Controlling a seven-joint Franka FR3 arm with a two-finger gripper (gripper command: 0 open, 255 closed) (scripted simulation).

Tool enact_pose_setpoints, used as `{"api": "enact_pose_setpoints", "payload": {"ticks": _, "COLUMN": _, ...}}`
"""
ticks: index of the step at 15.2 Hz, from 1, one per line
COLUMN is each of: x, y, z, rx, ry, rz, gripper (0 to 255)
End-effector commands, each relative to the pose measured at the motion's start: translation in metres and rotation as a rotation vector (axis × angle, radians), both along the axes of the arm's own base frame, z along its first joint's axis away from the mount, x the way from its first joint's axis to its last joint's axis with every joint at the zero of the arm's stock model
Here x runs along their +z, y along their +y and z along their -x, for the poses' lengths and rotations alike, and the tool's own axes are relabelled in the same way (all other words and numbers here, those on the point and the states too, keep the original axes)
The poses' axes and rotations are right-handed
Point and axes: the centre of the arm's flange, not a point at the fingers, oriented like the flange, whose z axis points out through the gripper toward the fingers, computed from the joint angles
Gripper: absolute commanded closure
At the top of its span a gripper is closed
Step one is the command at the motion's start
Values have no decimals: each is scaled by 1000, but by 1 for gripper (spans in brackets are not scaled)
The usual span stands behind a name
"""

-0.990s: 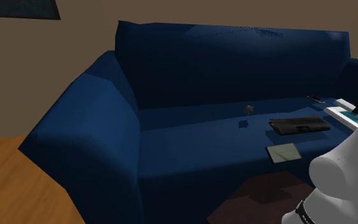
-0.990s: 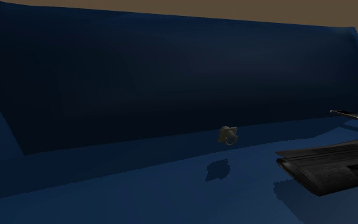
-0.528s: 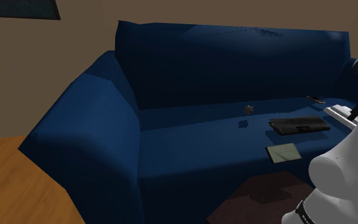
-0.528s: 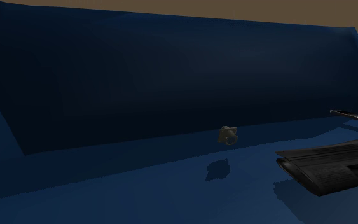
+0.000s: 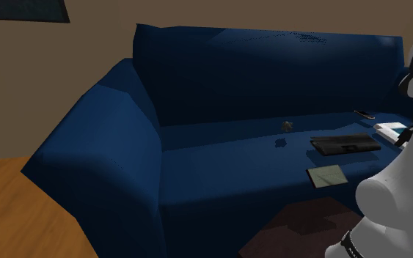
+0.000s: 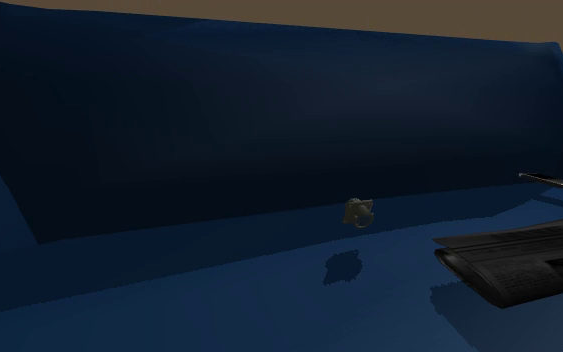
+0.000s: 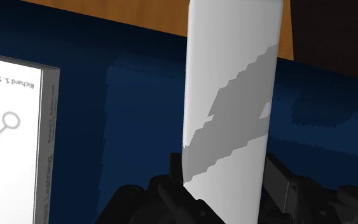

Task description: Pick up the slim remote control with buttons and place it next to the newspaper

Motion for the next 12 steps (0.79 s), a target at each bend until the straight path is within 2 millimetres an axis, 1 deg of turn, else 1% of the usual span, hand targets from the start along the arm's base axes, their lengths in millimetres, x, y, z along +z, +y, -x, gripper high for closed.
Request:
{"api": "enact_pose_setpoints", "payload": {"ticks": 1, "x": -4, "y": 0, "z": 0, "rx": 0, "ry": 0, "rz": 1, "gripper": 255}}
{"api": "enact_pose_setpoints", "payload": {"ticks": 7, "x": -4, "y": 0, "z": 0, "rx": 0, "ry": 0, "rz": 1, "gripper": 255}}
{"api": "enact_pose_setpoints", "payload": {"ticks": 8, "x": -4, "y": 0, "z": 0, "rx": 0, "ry": 0, "rz": 1, "gripper": 0}}
{"api": "enact_pose_setpoints", "payload": {"ticks": 12, "x": -4, "y": 0, "z": 0, "rx": 0, "ry": 0, "rz": 1, "gripper": 0}}
